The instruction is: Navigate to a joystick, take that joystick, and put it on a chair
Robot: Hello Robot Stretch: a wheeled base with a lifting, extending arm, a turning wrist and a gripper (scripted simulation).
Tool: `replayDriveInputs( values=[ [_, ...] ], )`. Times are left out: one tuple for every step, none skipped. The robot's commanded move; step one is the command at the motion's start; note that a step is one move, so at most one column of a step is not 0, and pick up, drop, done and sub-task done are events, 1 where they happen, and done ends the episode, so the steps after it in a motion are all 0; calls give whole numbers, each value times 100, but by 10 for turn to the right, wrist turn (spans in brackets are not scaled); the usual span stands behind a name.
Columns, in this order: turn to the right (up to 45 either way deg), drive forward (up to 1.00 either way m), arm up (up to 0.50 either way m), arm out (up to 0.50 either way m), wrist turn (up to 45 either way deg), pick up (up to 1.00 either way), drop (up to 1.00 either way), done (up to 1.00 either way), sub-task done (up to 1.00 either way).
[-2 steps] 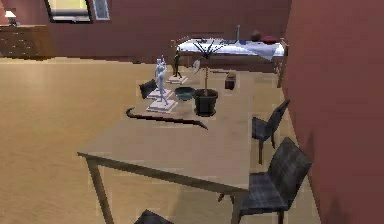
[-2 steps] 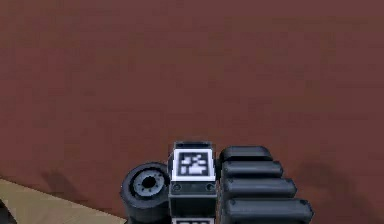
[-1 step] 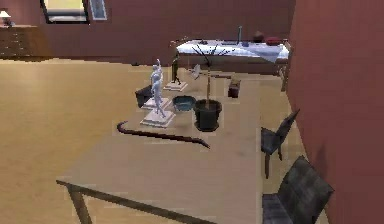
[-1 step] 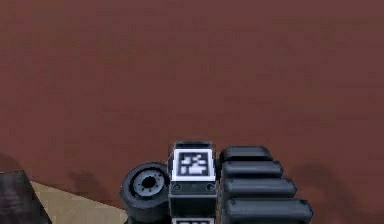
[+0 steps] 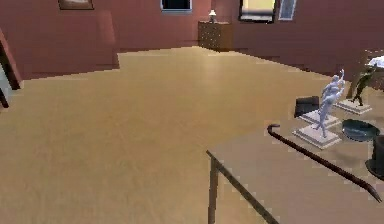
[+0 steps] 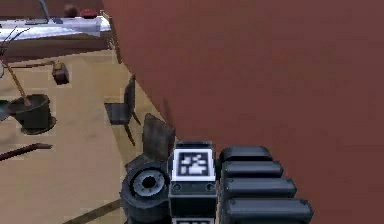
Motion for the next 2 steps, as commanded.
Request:
replayDriveInputs(
  values=[
    [-390, 0, 0, 0, 0, 0, 0, 0, 0],
    [0, 0, 0, 28, 0, 0, 0, 0, 0]
  ],
)
